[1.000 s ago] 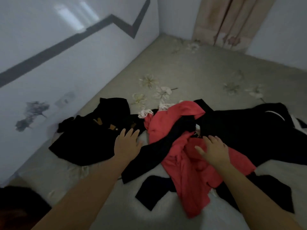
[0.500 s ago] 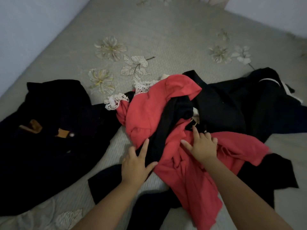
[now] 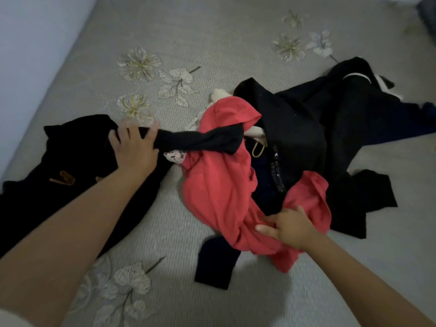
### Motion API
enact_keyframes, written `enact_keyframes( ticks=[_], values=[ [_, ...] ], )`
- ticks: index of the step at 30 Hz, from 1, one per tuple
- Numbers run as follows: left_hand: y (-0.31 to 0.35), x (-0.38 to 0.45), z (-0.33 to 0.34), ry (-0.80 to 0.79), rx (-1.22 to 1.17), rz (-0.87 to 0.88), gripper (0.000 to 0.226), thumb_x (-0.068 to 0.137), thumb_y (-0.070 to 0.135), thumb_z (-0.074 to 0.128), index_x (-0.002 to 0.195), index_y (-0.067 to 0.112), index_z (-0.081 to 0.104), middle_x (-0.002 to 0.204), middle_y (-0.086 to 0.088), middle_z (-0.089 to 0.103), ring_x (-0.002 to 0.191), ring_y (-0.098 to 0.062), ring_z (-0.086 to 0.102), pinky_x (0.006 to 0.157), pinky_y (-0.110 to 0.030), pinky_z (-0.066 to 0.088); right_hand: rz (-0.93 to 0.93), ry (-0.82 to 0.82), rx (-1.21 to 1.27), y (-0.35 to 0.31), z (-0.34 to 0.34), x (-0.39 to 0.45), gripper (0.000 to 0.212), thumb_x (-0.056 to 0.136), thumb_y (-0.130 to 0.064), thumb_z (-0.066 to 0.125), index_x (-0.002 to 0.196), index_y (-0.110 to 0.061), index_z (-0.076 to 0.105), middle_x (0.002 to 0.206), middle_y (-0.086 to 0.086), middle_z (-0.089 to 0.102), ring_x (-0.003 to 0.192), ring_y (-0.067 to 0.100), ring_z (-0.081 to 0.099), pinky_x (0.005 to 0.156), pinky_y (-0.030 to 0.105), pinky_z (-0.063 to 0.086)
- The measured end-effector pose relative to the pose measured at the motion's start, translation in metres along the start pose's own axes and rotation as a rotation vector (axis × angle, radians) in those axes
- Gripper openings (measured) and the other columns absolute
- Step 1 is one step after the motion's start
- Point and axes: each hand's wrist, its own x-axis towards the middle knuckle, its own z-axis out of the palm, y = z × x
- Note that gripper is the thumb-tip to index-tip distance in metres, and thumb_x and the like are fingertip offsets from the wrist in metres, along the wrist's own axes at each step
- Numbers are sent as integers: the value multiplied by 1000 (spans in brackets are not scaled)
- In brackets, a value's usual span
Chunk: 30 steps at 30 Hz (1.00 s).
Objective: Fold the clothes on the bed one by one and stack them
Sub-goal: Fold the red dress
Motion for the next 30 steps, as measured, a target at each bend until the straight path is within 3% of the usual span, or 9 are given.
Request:
enact_keyframes(
  ticks=[3, 6, 9, 13, 18, 22, 26, 28, 30],
  values=[
    [14, -45, 37, -63, -136, 124, 55, 82, 34, 55, 132, 12, 49, 133, -30, 42, 124, -48, 36, 98, -63, 27, 111, -36, 74, -4, -3, 5, 107, 45, -90, -18, 69, -20, 59, 73, -6, 55, 97, 20, 57, 76, 32, 34],
    [30, -83, 60, -227, -408, 105, 77, 78, 55, 28, 137, 6, 38, 138, -24, 42, 127, -40, 37, 106, -48, 28, 266, 377, 361, -20, -11, 49, 91, 70, -80, 22, 128, -15, 50, 112, 17, 59, 110, 33, 52, 87, 37, 41],
    [35, -105, 75, -213, -493, 92, 85, 73, 57, 18, 140, 6, 34, 139, -18, 42, 130, -32, 38, 110, -42, 29, 366, 258, 784, -37, -9, 96, 77, 86, -44, 56, 146, -17, 15, 134, 19, 46, 122, 32, 45, 96, 32, 36],
    [20, -115, 82, -191, -577, 28, 82, 77, 58, 26, 143, 9, 27, 138, -14, 45, 127, -31, 41, 107, -44, 32, 214, 234, 768, -36, 2, 97, 23, 86, -27, 63, 92, -5, 65, 91, 18, 62, 90, 20, 57, 72, 24, 35],
    [34, -116, 60, -24, -548, 76, 77, 80, 50, 30, 135, -3, 38, 131, -23, 50, 123, -37, 46, 109, -42, 26, -119, 6, 597, -5, 5, 12, 26, 90, -22, 56, 84, 1, 68, 64, -2, 58, 54, -16, 48, 57, 8, 33],
    [81, -111, 49, 41, -478, 236, 75, 77, 52, 31, 131, 1, 46, 129, -19, 53, 126, -42, 40, 103, -53, 31, -167, -217, 468, 14, 31, -33, 36, 92, -34, 51, 91, -1, 64, 80, 4, 59, 74, 6, 53, 68, 17, 36],
    [135, -111, 59, -329, -213, 438, 91, 67, 70, 8, 147, 24, 12, 141, -1, 43, 137, -20, 25, 112, -46, 6, -30, 137, 627, 30, 41, -51, 81, 76, -73, 38, 113, -5, 64, 102, 1, 62, 98, 7, 54, 80, -2, 28],
    [145, -112, 69, -335, -149, 471, 78, 82, 65, 28, 147, 24, 13, 125, -6, 56, 123, -23, 44, 109, -40, 20, 67, 337, 643, 38, 43, -44, 73, 78, -63, 43, 108, 0, 66, 100, 13, 65, 97, 20, 59, 80, 2, 29],
    [139, -112, 69, -177, -179, 488, 65, 86, 44, 55, 141, 17, 34, 95, -13, 68, 91, -29, 63, 83, -37, 44, 129, 377, 614, 39, 41, -30, 56, 79, -41, 43, 112, 0, 63, 104, 19, 64, 101, 29, 58, 80, 10, 29]
  ],
)
